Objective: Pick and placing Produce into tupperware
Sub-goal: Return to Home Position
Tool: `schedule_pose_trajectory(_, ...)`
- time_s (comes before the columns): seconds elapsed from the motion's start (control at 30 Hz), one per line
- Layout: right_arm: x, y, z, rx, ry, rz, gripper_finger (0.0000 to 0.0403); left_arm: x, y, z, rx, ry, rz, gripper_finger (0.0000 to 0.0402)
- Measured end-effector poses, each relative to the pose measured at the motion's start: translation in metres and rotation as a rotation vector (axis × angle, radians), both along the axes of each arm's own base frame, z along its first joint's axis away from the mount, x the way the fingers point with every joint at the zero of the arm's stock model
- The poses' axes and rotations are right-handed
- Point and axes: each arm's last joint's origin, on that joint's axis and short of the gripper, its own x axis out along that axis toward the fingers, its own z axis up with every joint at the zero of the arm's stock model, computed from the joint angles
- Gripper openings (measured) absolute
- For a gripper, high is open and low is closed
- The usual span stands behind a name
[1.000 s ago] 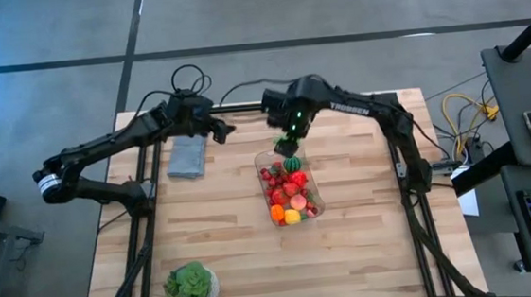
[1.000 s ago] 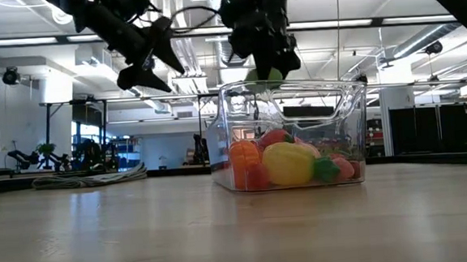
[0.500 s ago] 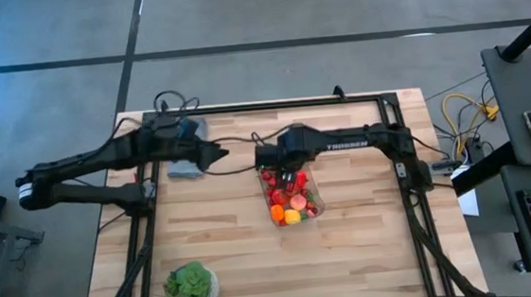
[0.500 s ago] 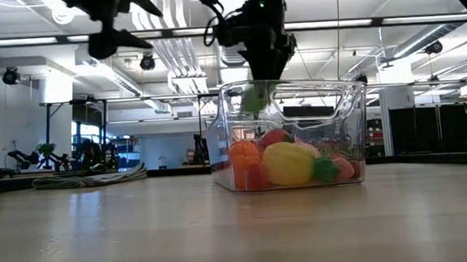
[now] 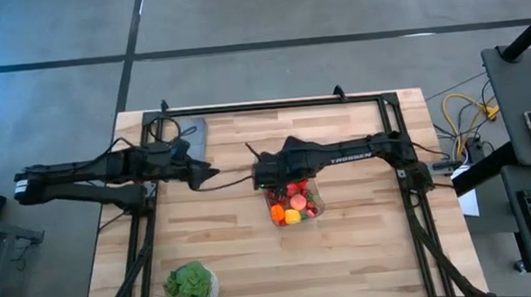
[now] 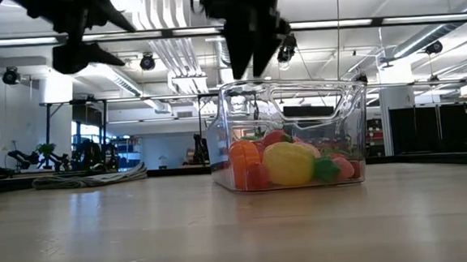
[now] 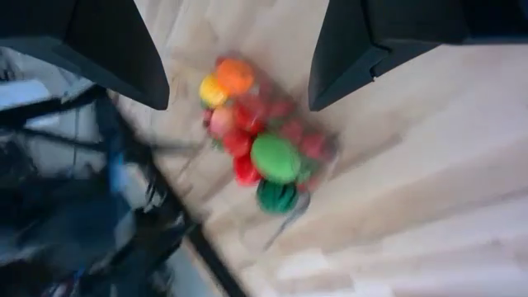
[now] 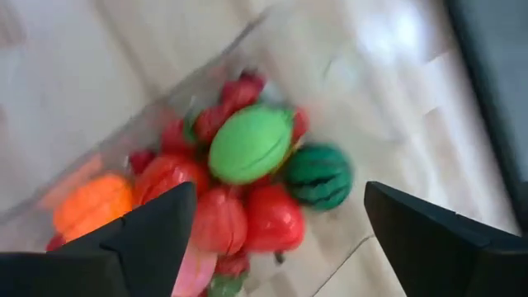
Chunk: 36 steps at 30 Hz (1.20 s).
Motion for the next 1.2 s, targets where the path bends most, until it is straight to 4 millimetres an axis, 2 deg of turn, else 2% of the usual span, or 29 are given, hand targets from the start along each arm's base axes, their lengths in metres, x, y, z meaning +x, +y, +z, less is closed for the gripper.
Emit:
schedule_pose_trajectory(0.07, -0.005, 0.004, 0.017, -0.062, -0.064, -0.011, 0.0347, 0.001, -0.001, -0.006, -0.006, 0.029, -0.019, 0.0276)
schedule_pose_trajectory(0.23, -0.048, 0.007, 0.094, -0.146, -0.299, -0.052, 0.0346, 0.004, -0.003, -0.002, 0.159, 0.045, -0.185, 0.0277)
schedule_pose_trajectory(0.4, -0.073, 0.005, 0.131, -0.024, -0.487, -0.151, 0.0347, 0.001, 0.000, 0.008, 0.149, -0.010, -0.114, 0.0277)
schedule_pose_trajectory(0.5, -0.097, 0.004, 0.159, 0.018, -0.598, -0.111, 0.0349, 0.000, -0.001, 0.014, 0.262, -0.057, -0.190, 0.0277)
schedule_pose_trajectory(0.57, -0.112, 0.000, 0.170, 0.063, -0.638, -0.100, 0.0349, -0.004, 0.000, 0.017, 0.293, -0.079, -0.195, 0.0277)
schedule_pose_trajectory(0.7, -0.133, -0.003, 0.173, 0.102, -0.641, -0.066, 0.0350, -0.021, 0.001, 0.022, 0.351, -0.134, -0.220, 0.0277)
schedule_pose_trajectory(0.8, -0.154, 0.000, 0.176, 0.129, -0.713, 0.000, 0.0350, -0.033, -0.002, 0.025, 0.394, -0.200, -0.284, 0.0277)
schedule_pose_trajectory(0.87, -0.160, 0.003, 0.172, 0.168, -0.795, 0.078, 0.0350, -0.042, -0.005, 0.026, 0.417, -0.269, -0.331, 0.0277)
schedule_pose_trajectory(0.93, -0.160, 0.005, 0.159, 0.214, -0.878, 0.163, 0.0350, -0.056, -0.007, 0.027, 0.438, -0.348, -0.334, 0.0277)
schedule_pose_trajectory(1.0, -0.159, 0.007, 0.138, 0.252, -0.942, 0.219, 0.0350, -0.067, -0.008, 0.023, 0.468, -0.422, -0.322, 0.0277)
schedule_pose_trajectory(1.13, -0.178, 0.002, 0.098, 0.299, -1.072, 0.191, 0.0350, -0.083, -0.010, 0.002, 0.488, -0.519, -0.300, 0.0277)
schedule_pose_trajectory(1.2, -0.188, 0.000, 0.075, 0.330, -1.125, 0.161, 0.0350, -0.086, -0.010, -0.018, 0.462, -0.510, -0.300, 0.0277)
